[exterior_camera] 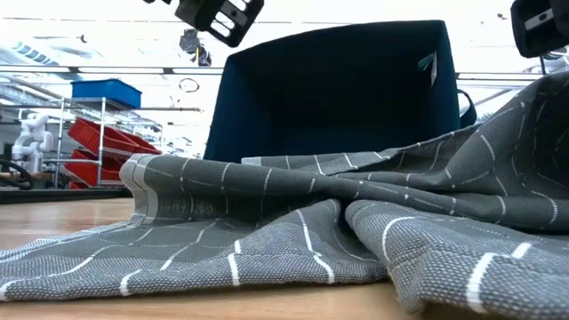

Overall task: Fold towel
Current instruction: Fold the gray towel

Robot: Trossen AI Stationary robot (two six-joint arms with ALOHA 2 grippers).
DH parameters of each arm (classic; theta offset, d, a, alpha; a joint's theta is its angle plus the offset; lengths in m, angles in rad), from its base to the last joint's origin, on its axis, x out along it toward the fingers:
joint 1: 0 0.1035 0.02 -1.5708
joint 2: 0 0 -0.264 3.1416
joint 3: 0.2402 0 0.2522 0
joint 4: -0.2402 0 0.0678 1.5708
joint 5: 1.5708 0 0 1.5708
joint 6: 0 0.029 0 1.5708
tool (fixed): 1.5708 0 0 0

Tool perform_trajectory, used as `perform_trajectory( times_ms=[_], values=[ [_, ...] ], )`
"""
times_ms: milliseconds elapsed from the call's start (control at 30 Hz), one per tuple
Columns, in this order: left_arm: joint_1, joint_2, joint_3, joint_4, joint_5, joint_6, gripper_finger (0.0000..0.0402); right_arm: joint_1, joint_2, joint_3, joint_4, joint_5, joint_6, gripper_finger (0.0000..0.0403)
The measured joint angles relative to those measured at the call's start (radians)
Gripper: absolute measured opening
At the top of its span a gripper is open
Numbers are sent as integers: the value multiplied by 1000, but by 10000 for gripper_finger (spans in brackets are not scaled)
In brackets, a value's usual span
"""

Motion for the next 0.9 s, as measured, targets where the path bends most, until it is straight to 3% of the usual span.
perform_trajectory(
  times_ms=[200,367,700,900],
  values=[
    [-97,116,0,75,-99,-65,192,0,204,14,131,-16,65,224],
    [-146,188,0,116,-216,-98,192,0,381,137,127,-52,72,224],
    [-214,291,0,150,-341,-119,192,-21,672,456,-180,-106,111,224],
    [-223,338,0,150,-364,-147,192,-39,783,541,-192,-148,132,224]
  ],
)
